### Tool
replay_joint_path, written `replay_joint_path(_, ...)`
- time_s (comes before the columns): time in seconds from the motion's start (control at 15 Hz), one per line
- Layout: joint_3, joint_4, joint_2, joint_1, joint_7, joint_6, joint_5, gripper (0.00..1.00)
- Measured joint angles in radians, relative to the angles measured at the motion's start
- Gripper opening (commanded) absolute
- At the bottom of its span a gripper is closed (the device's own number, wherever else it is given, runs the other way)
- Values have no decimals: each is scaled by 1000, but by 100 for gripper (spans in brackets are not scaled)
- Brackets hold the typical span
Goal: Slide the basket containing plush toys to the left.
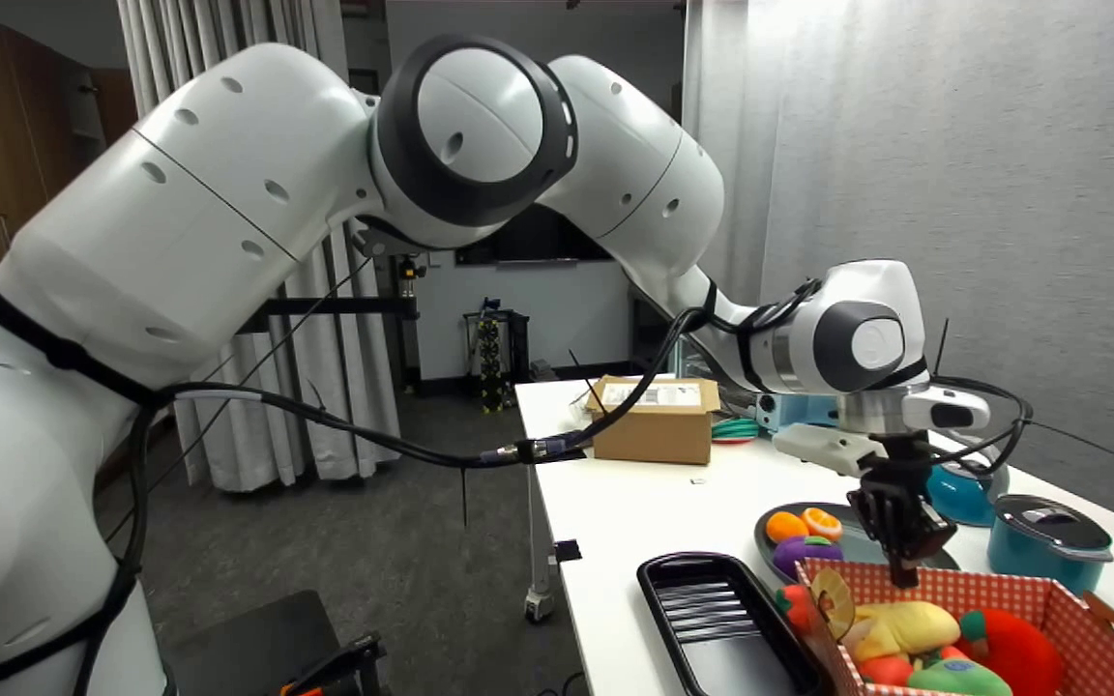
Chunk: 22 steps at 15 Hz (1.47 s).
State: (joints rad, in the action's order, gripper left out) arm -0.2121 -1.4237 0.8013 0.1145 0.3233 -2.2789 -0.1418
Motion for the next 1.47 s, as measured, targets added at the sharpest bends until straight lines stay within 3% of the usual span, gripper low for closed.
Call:
replay_joint_path(0.73, 54, -1, -37, 2, -87, -6, 64, 0)
replay_joint_path(1.13, -40, -29, -39, -3, -64, -110, 9, 0)
replay_joint_path(1.47, -101, -95, -28, -20, 18, -117, -46, 0)
